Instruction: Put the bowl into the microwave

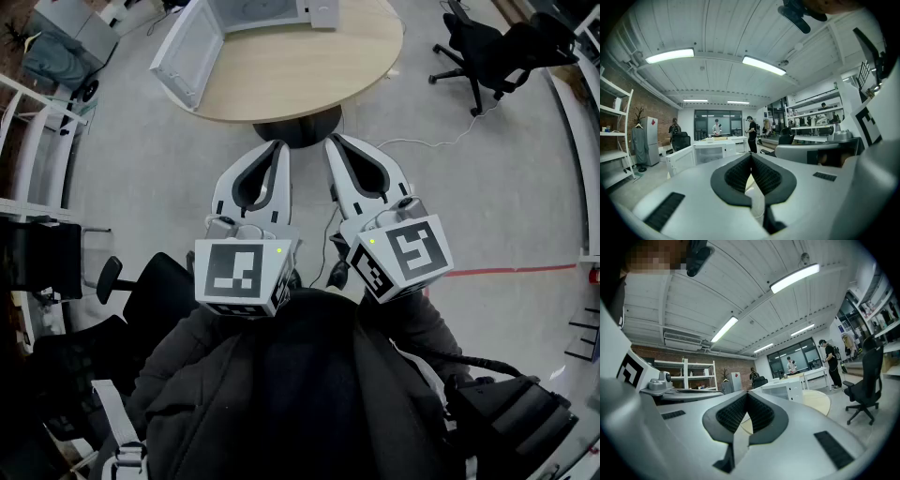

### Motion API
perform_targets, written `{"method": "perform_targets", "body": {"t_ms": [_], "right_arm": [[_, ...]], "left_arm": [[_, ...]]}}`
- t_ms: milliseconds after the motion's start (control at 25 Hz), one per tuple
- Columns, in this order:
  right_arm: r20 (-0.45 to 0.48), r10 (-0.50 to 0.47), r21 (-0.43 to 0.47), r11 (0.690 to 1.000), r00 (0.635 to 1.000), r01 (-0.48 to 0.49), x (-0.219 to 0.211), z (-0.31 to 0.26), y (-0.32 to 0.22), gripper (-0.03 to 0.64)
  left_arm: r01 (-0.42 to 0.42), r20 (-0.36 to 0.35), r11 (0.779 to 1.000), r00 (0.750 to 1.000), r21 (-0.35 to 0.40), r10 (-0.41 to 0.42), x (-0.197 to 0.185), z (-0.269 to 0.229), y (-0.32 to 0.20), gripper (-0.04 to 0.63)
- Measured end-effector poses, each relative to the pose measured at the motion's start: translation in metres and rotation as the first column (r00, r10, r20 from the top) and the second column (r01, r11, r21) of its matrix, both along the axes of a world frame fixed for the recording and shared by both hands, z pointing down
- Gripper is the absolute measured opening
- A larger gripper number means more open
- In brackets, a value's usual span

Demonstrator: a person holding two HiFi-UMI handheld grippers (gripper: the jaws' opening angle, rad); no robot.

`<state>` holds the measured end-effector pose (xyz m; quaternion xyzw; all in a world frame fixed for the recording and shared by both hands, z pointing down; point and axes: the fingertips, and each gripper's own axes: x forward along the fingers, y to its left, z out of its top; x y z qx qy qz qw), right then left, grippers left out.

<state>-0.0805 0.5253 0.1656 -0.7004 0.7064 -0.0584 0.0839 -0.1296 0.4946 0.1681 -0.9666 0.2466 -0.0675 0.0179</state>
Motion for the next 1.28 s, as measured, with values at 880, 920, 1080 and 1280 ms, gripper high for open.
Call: {"method": "perform_targets", "body": {"t_ms": [880, 920, 1080, 1280], "right_arm": [[0.059, -0.072, -0.040, 0.996, 0.996, 0.074, 0.011, 0.036, -0.095, 0.009], [0.057, -0.065, -0.051, 0.996, 0.996, 0.068, 0.009, 0.038, -0.108, 0.009], [0.026, -0.036, -0.070, 0.997, 0.999, 0.038, 0.013, 0.024, -0.174, 0.009], [-0.025, -0.005, -0.079, 0.997, 1.000, 0.003, 0.014, 0.008, -0.247, 0.009]], "left_arm": [[0.034, -0.133, 0.994, 0.990, -0.103, -0.048, 0.011, 0.019, -0.093, 0.011], [0.027, -0.135, 0.993, 0.990, -0.113, -0.043, 0.010, 0.021, -0.108, 0.011], [-0.013, -0.146, 0.992, 0.989, -0.126, -0.006, 0.017, 0.011, -0.174, 0.011], [-0.036, -0.194, 0.993, 0.981, -0.108, 0.015, 0.014, -0.007, -0.250, 0.011]]}}
